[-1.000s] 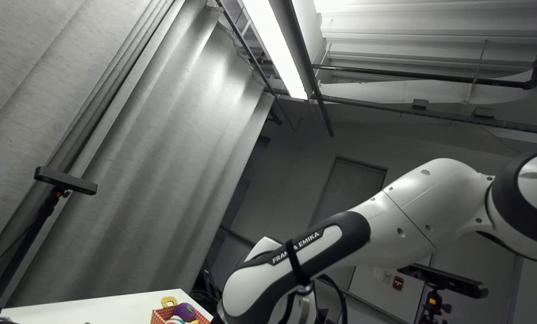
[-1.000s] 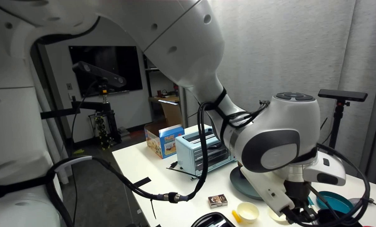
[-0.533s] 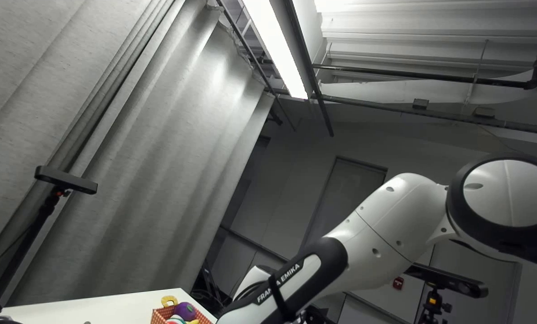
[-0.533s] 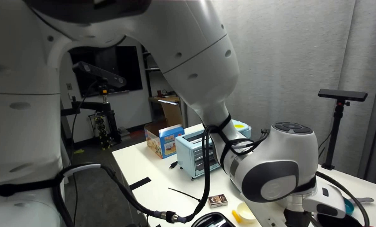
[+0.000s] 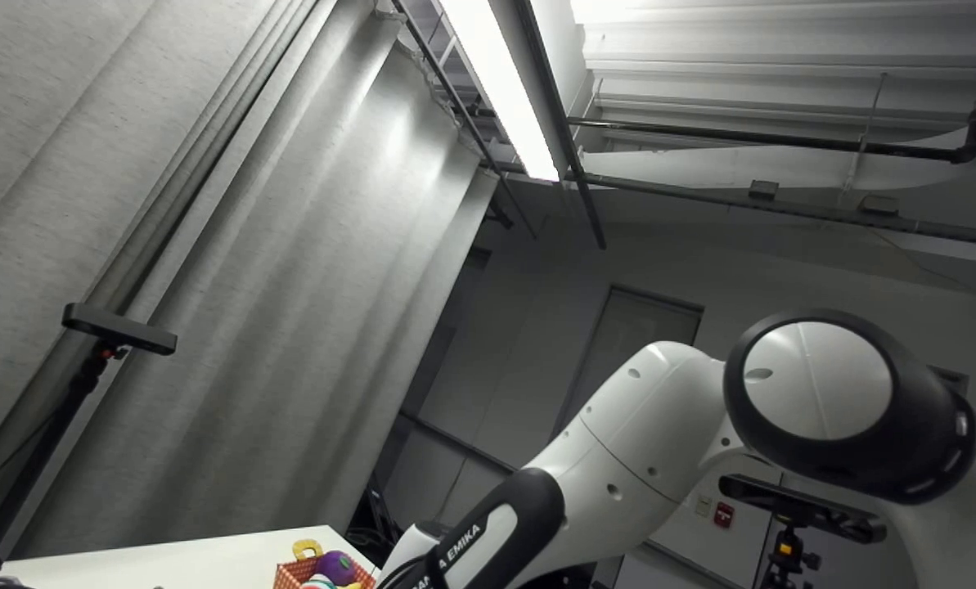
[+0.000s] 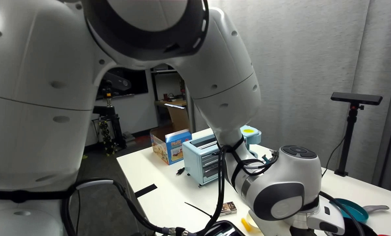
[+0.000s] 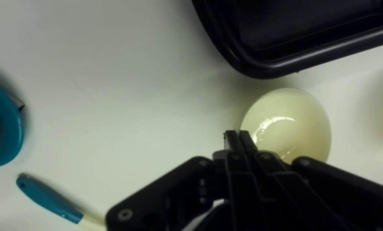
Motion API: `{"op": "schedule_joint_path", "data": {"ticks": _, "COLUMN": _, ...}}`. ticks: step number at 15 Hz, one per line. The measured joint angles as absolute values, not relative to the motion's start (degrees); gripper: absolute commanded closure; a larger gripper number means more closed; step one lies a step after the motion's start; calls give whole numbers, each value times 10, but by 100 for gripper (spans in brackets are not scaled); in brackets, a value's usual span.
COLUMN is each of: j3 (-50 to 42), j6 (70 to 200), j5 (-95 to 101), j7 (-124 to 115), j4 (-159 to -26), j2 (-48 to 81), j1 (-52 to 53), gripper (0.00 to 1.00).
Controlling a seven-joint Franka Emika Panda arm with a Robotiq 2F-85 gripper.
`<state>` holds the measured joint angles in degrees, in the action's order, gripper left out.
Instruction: Pour the things in the bowl into the pot
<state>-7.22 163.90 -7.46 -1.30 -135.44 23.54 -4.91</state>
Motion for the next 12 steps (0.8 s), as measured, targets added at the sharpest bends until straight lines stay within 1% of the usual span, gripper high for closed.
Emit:
{"op": "schedule_joint_path", "data": {"ticks": 1, "j3": -69, "j6": 1640, "j5": -75, "j7": -13, "j4": -1345, "j2": 246, "j1": -50, "gripper": 99}}
{"op": "schedule_joint_path", "data": {"ticks": 2, "j3": -66, "j6": 1640, "j5": -75, "j7": -13, "j4": -1336, "j2": 253, "j1": -51, "gripper": 72}}
{"op": "schedule_joint_path", "data": {"ticks": 3, "j3": -65, "j6": 1640, "j5": -75, "j7": -13, "j4": -1329, "j2": 257, "j1": -52, "gripper": 71}}
{"op": "schedule_joint_path", "data": {"ticks": 5, "j3": -63, "j6": 1640, "j5": -75, "j7": -13, "j4": -1317, "j2": 263, "j1": -52, "gripper": 57}}
{"op": "schedule_joint_path", "data": {"ticks": 6, "j3": -62, "j6": 1640, "j5": -74, "j7": -13, "j4": -1313, "j2": 267, "j1": -52, "gripper": 49}}
{"op": "schedule_joint_path", "data": {"ticks": 8, "j3": -60, "j6": 1640, "j5": -72, "j7": -13, "j4": -1308, "j2": 270, "j1": -51, "gripper": 35}}
{"op": "schedule_joint_path", "data": {"ticks": 9, "j3": -60, "j6": 1642, "j5": -70, "j7": -13, "j4": -1306, "j2": 270, "j1": -50, "gripper": 26}}
{"op": "schedule_joint_path", "data": {"ticks": 12, "j3": -59, "j6": 1654, "j5": -63, "j7": -13, "j4": -1304, "j2": 262, "j1": -46, "gripper": 5}}
